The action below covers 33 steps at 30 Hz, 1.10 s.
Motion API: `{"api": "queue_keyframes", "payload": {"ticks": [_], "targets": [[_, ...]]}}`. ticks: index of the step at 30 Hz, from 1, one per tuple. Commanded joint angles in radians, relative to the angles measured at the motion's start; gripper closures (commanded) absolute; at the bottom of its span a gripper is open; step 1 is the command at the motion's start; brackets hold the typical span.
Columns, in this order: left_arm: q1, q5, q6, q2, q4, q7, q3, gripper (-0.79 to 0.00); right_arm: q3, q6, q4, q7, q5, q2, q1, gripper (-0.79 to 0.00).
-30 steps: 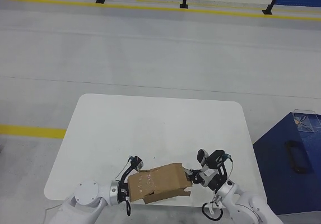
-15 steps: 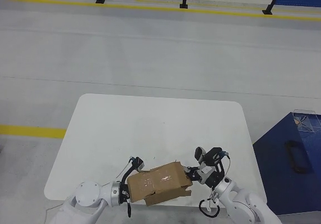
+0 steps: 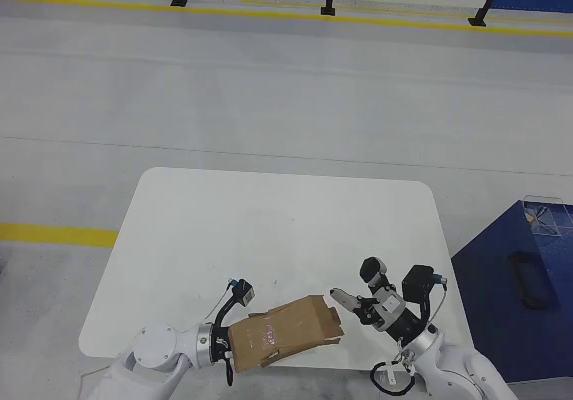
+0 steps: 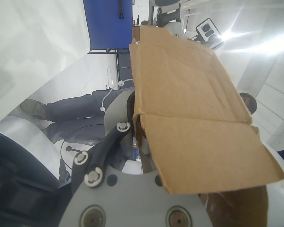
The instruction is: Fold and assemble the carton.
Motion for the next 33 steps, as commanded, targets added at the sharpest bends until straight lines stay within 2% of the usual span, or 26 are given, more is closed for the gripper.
{"api": "queue_keyframes", "payload": {"ticks": [1, 12, 20, 29, 33], "targets": [[0.000, 0.003, 0.007, 0.001, -0.003, 0.011, 0.000, 0.000, -0.023, 0.005, 0.012, 0.036, -0.035, -0.001, 0.010, -0.785], [-0.012, -0.039, 0.076, -0.002, 0.017, 0.010, 0.022, 0.000, -0.122, 0.064, 0.089, 0.060, -0.092, -0.016, 0.082, -0.785], [-0.016, -0.066, 0.103, -0.003, 0.022, -0.010, 0.028, 0.000, -0.084, 0.044, 0.094, 0.061, -0.059, -0.014, 0.077, -0.785], [-0.007, -0.151, 0.119, -0.005, 0.035, 0.092, -0.009, 0.000, 0.007, 0.019, 0.054, -0.039, -0.018, -0.009, 0.024, -0.785], [-0.003, -0.175, 0.106, -0.007, 0.048, 0.128, -0.022, 0.000, 0.029, 0.014, 0.037, -0.039, -0.036, -0.007, -0.008, -0.785]]}}
